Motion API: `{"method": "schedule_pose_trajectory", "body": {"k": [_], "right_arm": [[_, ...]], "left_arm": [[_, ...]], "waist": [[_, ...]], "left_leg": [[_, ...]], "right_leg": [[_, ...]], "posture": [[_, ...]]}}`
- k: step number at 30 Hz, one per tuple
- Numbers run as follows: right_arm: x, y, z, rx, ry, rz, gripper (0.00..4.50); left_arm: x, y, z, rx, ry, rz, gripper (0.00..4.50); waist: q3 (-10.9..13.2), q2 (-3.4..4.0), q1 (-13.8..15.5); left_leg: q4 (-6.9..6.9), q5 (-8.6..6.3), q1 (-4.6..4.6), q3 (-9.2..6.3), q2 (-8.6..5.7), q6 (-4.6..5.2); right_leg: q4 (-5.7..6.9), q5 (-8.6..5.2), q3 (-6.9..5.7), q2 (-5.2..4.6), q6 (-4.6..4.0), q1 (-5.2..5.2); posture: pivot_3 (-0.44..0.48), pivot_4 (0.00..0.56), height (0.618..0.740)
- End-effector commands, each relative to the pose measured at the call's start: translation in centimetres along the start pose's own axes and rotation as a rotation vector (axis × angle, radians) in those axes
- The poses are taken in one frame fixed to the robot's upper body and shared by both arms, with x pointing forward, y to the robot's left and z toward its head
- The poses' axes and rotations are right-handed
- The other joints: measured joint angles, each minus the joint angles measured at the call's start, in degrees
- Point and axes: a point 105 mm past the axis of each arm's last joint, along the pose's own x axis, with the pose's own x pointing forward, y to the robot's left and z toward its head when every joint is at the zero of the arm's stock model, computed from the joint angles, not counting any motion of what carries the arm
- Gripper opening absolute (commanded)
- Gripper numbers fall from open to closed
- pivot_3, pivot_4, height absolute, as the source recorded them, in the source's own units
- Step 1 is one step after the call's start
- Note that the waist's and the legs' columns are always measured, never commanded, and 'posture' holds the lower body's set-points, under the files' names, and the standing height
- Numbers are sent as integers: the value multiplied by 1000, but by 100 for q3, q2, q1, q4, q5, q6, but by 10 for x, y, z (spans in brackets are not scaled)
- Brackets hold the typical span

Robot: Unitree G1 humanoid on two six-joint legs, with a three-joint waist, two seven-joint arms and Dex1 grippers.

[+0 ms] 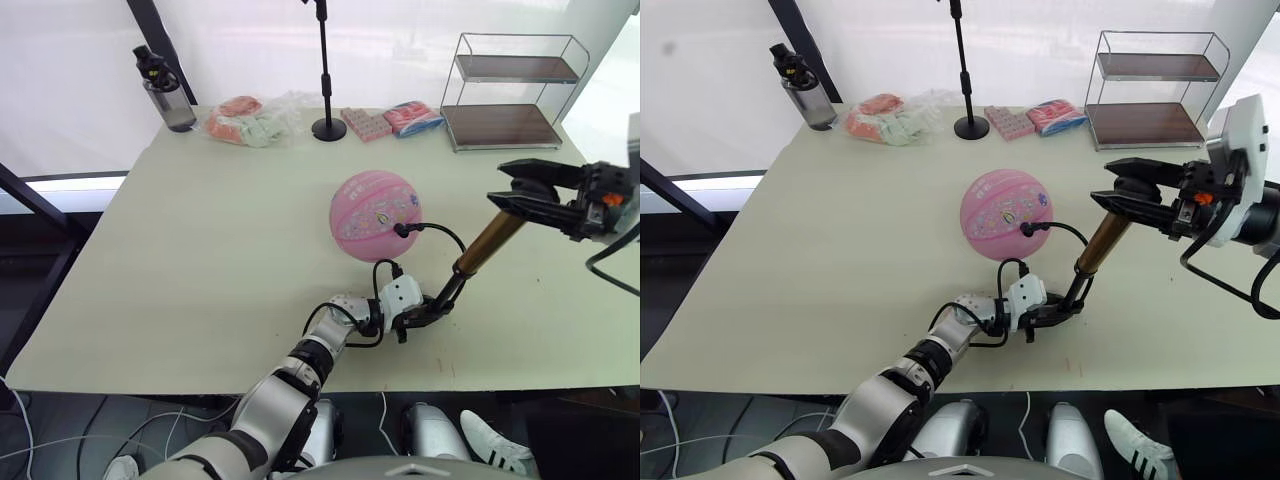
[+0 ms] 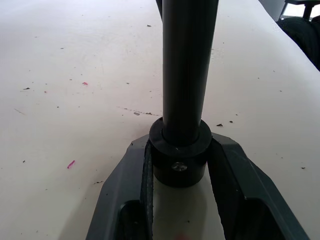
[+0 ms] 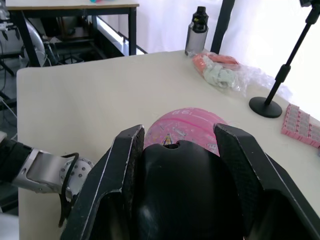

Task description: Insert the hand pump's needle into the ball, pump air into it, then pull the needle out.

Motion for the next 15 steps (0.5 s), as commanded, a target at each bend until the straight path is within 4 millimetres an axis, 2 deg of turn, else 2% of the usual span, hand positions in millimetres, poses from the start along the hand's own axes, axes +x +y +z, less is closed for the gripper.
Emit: {"method": "schedule_pose_trajectory", "body": {"k": [1, 11, 15], "right_arm": [[9, 5, -28, 51, 29, 12, 1871], [22, 9, -81, 96, 67, -15, 1871], [24, 13, -110, 108, 112, -25, 1871]], "left_arm": [[-14, -16, -43, -90, 145, -30, 1092], [-14, -14, -42, -89, 144, -26, 1092], [-14, -14, -42, -93, 142, -21, 1092]], "waist": [[-9, -13, -2], [-16, -25, -7], [-18, -26, -7]], "left_leg": [[0, 0, 1, 0, 0, 0], [1, 0, 9, -1, 0, 0], [1, 1, 11, -1, -1, -1]], "right_leg": [[0, 0, 0, 0, 0, 0], [3, 0, -1, 4, 0, 2], [3, 0, -1, 8, 0, 3]], "posture": [[0, 150, 740], [0, 150, 740], [0, 150, 740]]}}
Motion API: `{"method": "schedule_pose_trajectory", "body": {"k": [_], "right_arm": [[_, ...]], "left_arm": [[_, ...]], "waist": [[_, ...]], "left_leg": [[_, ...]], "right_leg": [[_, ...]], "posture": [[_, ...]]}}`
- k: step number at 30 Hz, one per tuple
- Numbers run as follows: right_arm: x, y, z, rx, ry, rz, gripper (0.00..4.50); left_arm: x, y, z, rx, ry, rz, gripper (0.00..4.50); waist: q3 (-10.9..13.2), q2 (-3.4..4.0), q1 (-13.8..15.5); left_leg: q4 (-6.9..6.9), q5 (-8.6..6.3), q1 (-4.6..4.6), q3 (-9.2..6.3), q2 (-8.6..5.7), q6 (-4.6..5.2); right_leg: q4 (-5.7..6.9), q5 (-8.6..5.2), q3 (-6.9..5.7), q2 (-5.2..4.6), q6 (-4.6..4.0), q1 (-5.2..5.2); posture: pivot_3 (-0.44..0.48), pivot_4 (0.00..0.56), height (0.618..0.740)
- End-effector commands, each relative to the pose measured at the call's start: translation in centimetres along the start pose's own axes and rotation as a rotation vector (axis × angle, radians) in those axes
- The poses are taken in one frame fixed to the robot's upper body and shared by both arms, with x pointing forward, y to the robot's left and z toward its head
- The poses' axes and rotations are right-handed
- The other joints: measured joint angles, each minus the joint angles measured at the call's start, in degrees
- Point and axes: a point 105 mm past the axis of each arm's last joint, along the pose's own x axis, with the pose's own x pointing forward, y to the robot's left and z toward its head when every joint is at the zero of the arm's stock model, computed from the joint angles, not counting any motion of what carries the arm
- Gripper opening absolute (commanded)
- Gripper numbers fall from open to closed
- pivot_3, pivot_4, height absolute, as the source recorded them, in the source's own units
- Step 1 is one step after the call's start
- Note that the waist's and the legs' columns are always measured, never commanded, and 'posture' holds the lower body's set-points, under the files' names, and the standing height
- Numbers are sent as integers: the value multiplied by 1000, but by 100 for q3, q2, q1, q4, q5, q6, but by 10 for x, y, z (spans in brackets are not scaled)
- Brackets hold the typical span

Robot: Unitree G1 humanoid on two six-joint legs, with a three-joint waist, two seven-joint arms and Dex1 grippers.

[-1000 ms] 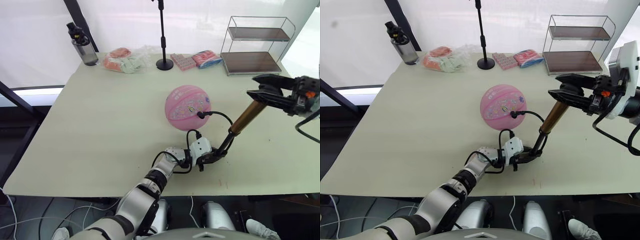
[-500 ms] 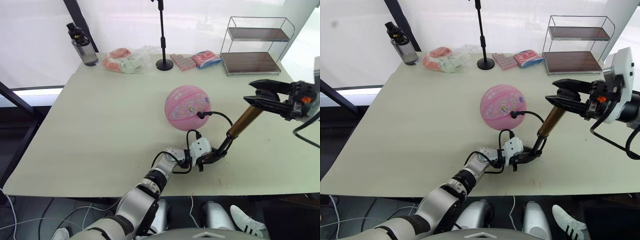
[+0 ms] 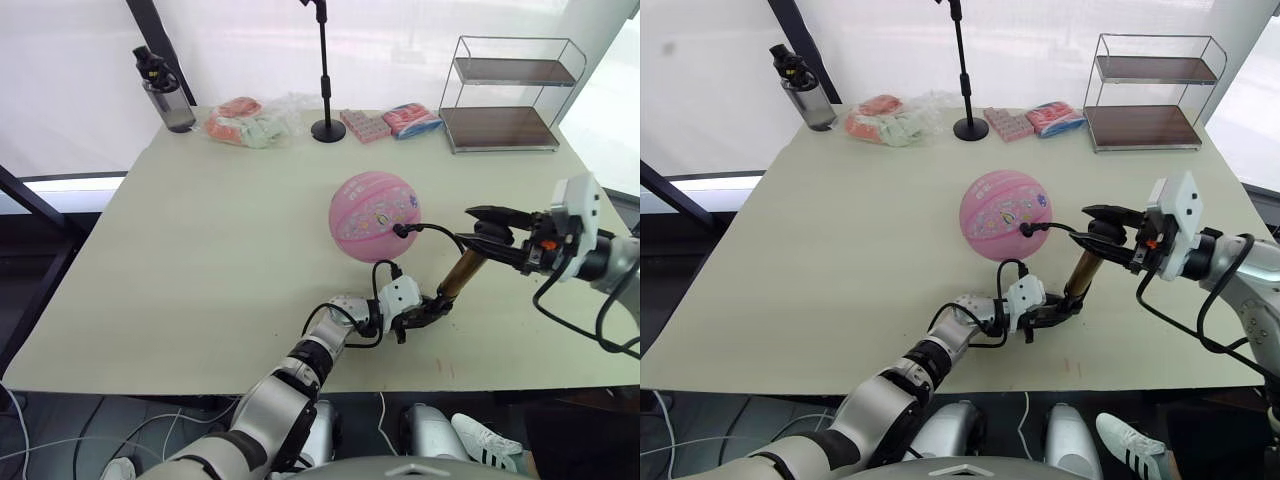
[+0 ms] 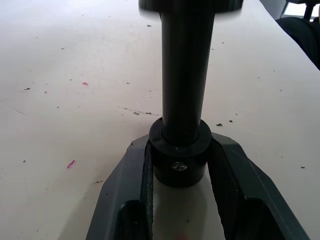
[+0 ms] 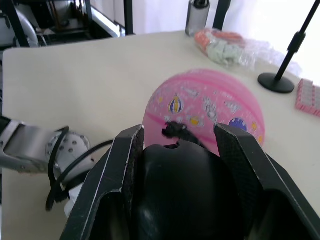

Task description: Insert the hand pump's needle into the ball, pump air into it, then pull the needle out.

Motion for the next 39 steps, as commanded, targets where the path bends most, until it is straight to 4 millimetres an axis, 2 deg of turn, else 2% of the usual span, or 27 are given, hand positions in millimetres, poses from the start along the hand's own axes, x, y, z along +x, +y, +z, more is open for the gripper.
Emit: {"method": "schedule_pose_trajectory", "body": {"k": [1, 5, 9, 13, 25, 30, 35, 39], "right_arm": [[1, 4, -43, 66, 106, -8, 1871], [5, 11, -62, 63, 132, 3, 1871], [8, 11, -59, 56, 107, -10, 1871], [3, 3, -32, 45, 42, -37, 1871], [-31, -17, 60, -55, -48, -59, 1871], [-41, -19, 96, -105, -77, -56, 1871], [-49, -18, 120, -125, -84, -46, 1871], [-51, -21, 127, -137, -84, -60, 1871]], "left_arm": [[-13, -15, -41, -94, 136, -26, 1092], [-13, -15, -41, -95, 134, -22, 1092], [-13, -15, -41, -95, 133, -21, 1092], [-13, -16, -41, -94, 133, -23, 1092], [-11, -17, -40, -92, 133, -36, 1092], [-11, -17, -40, -90, 133, -36, 1092], [-11, -16, -40, -92, 134, -31, 1092], [-12, -16, -40, -91, 134, -30, 1092]], "waist": [[-1, 0, -1], [-3, 1, -1], [-7, -4, -1], [-7, -4, 3], [16, 29, 14], [20, 29, 14], [24, 35, 11], [31, 36, 17]], "left_leg": [[0, 0, 1, 0, 0, 0], [0, 0, 4, 0, -1, -1], [2, 1, 8, 0, -1, -2], [2, 3, 10, -1, 0, -5], [2, 3, -6, 0, -5, -4], [3, 3, -9, 0, -4, -4], [3, 3, -12, 1, -4, -3], [2, 3, -17, -2, -2, -3]], "right_leg": [[0, 0, 0, 3, 0, 1], [2, 0, -1, 22, 0, 3], [5, 0, 0, 27, 0, 5], [13, -1, 1, 27, -2, 4], [12, -1, 1, 3, -1, -3], [11, -1, 0, -1, -1, -4], [7, 0, 2, -8, 0, -4], [6, 0, -2, -8, -1, -7]], "posture": [[0, 150, 740], [0, 150, 740], [0, 150, 740], [0, 150, 740], [0, 150, 740], [0, 150, 740], [0, 150, 740], [0, 150, 740]]}}
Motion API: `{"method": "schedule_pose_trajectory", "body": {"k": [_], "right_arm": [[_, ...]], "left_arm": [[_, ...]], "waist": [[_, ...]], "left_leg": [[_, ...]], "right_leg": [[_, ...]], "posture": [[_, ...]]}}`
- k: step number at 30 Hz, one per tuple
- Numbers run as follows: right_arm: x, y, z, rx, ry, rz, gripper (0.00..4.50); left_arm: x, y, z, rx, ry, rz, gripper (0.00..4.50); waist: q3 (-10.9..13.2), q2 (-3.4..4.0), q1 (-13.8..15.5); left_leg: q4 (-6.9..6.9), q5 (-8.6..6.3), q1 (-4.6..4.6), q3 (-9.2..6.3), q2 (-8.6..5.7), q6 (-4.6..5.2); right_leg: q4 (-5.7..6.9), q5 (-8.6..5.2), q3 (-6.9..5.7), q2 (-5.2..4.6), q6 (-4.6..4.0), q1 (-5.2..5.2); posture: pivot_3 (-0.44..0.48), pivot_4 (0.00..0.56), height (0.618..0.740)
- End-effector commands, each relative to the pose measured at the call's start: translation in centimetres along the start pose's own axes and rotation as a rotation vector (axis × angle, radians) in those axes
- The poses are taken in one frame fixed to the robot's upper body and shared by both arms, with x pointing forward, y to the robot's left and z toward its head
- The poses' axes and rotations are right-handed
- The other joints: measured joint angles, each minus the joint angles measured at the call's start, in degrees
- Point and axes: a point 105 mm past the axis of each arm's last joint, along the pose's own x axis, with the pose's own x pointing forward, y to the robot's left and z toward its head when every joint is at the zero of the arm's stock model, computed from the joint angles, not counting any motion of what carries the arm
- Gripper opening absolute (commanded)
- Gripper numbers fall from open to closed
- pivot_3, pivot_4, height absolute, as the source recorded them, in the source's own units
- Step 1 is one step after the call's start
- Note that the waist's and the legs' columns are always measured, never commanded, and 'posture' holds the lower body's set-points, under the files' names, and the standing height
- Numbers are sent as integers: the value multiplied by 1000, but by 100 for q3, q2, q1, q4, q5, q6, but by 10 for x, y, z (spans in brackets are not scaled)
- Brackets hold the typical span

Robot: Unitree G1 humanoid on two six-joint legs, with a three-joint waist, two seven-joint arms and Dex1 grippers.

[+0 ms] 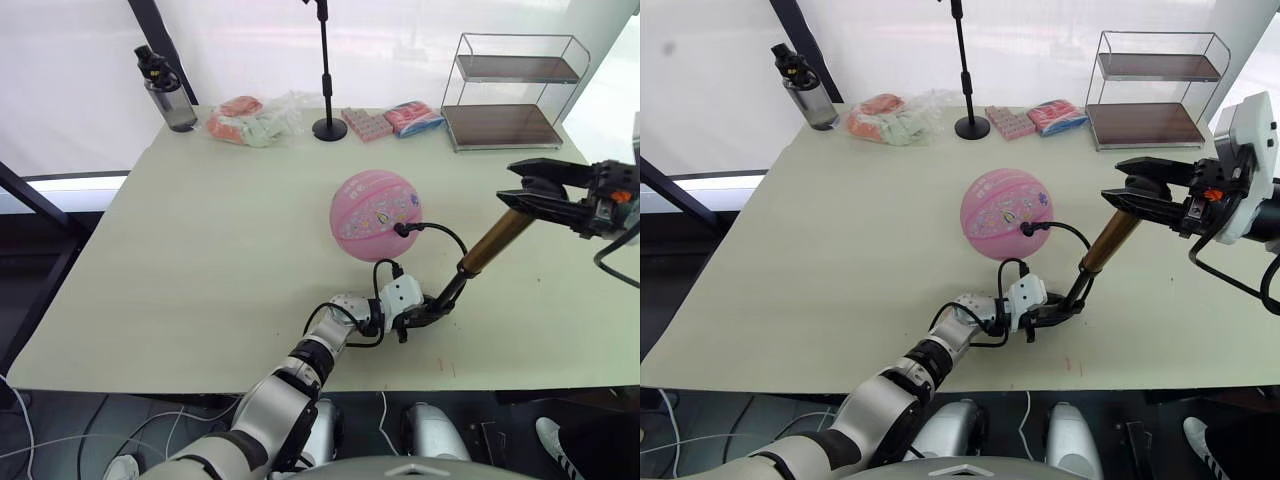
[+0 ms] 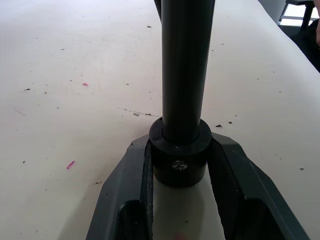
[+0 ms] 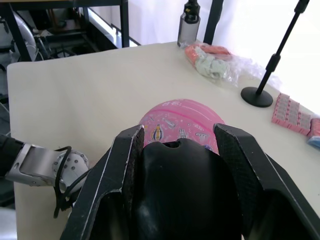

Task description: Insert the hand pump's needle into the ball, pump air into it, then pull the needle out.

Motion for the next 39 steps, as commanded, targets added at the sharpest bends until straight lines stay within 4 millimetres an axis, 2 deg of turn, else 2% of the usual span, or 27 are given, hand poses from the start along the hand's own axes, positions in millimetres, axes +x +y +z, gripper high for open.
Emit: {"method": "schedule_pose_trajectory", "body": {"k": [1, 7, 13, 19, 21, 24, 31, 39], "right_arm": [[-12, -4, 28, -85, -75, -44, 1871], [-7, -2, 27, -85, -64, -19, 1871], [7, 13, 1, -49, 17, 71, 1871], [26, 22, -20, 7, -29, 92, 1871], [31, 22, -35, -1, 16, 77, 1871], [36, 30, -66, 67, 38, 84, 1871], [43, 41, -136, 95, 103, 30, 1871], [51, 52, -174, 122, 122, -6, 1871]], "left_arm": [[-14, -16, -44, -94, 147, -24, 1092], [-14, -16, -44, -94, 149, -29, 1092], [-14, -15, -44, -91, 151, -29, 1092], [-14, -14, -43, -87, 152, -26, 1092], [-15, -14, -44, -88, 153, -24, 1092], [-16, -14, -44, -90, 152, -22, 1092], [-15, -13, -44, -89, 151, -18, 1092], [-15, -12, -44, -92, 151, -12, 1092]], "waist": [[1, 3, 0], [2, 5, -1], [1, 5, -4], [-10, -9, -13], [-17, -16, -10], [-27, -32, -10], [-56, -61, -18], [-67, -70, -14]], "left_leg": [[0, 0, 0, 1, 0, 0], [-1, 0, -3, 3, -2, 0], [-1, 0, -3, 3, -2, 0], [0, 0, 6, 2, 0, 0], [0, 0, 9, 2, 1, 0], [0, 0, 11, 1, 1, 0], [0, 0, 29, 1, 2, -1], [6, 6, 48, 2, 2, -10]], "right_leg": [[0, 0, 1, -1, 0, 0], [-4, 1, 3, -3, 1, -2], [-4, 1, 4, -3, 1, -2], [-2, 1, 4, -2, 1, 4], [1, 1, 5, 0, 1, 5], [2, 0, 3, 1, 0, 5], [11, 0, 4, 8, -1, 12], [52, -9, 6, 37, -16, 14]], "posture": [[0, 150, 740], [0, 150, 740], [0, 150, 740], [0, 150, 740], [0, 150, 740], [0, 150, 740], [0, 150, 740], [0, 150, 740]]}}
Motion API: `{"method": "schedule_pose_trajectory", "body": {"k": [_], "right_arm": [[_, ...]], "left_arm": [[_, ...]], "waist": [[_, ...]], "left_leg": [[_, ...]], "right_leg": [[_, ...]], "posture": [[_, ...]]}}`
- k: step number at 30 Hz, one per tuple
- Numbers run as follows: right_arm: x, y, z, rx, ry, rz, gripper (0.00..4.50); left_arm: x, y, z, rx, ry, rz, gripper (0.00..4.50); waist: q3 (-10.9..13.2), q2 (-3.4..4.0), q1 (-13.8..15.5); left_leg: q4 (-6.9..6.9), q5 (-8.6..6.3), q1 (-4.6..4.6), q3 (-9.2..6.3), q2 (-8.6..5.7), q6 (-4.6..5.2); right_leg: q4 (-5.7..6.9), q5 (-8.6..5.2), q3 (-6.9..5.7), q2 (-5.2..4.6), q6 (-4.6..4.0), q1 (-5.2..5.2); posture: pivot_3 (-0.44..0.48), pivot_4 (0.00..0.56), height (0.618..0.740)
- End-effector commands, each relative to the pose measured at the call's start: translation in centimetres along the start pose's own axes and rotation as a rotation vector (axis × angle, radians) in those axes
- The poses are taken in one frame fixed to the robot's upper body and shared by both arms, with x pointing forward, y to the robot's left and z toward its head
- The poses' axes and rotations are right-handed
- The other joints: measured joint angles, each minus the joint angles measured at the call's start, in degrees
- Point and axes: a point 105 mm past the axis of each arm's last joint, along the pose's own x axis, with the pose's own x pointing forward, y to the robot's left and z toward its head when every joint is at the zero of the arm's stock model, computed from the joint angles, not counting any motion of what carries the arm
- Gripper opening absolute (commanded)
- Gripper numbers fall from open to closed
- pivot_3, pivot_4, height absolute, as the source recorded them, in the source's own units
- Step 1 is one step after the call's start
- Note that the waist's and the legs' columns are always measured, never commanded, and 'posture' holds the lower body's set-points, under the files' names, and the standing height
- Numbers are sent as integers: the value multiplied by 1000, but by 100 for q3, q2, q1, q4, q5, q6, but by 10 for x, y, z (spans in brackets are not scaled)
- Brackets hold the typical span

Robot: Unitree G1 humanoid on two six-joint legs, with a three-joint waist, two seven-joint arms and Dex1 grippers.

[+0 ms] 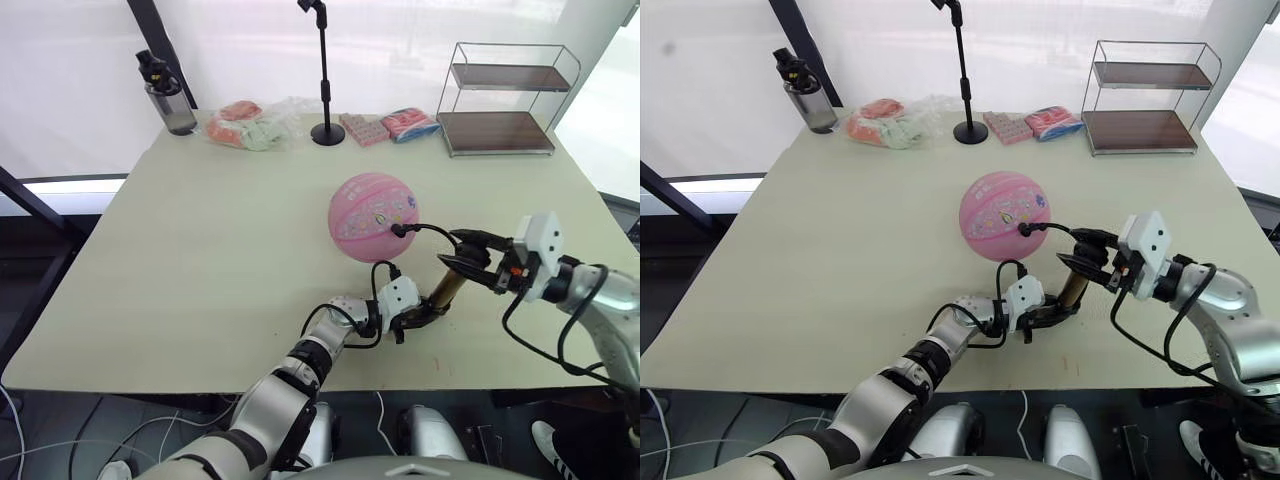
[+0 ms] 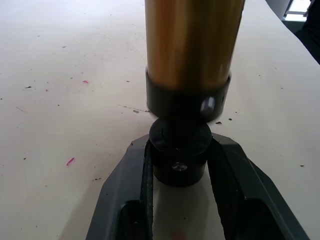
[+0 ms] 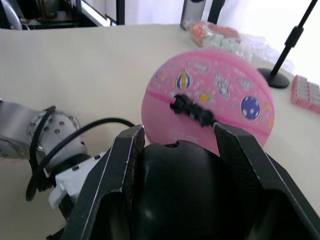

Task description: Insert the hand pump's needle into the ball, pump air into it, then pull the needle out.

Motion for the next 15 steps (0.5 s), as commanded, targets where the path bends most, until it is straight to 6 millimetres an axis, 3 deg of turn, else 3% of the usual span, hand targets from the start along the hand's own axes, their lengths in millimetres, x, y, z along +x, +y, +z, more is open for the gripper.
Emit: {"method": "schedule_pose_trajectory", "body": {"k": [1, 7, 15], "right_arm": [[0, 14, -41, 88, 128, 23, 1871], [-2, 4, -12, 58, 59, 16, 1871], [-18, -20, 64, -24, -34, 25, 1871]], "left_arm": [[-11, -13, -37, -81, 122, -30, 1092], [-12, -13, -37, -84, 122, -28, 1092], [-11, -14, -37, -83, 122, -32, 1092]], "waist": [[-6, 4, -1], [-10, 2, -2], [32, 57, 13]], "left_leg": [[0, 0, 0, 0, 0, 0], [0, 0, 7, -1, 3, 0], [1, 1, -20, -2, 1, 0]], "right_leg": [[1, 0, 0, 0, 0, 0], [3, -1, 0, 7, -2, 6], [3, -2, -2, -1, -3, -12]], "posture": [[0, 150, 740], [0, 150, 740], [0, 150, 740]]}}
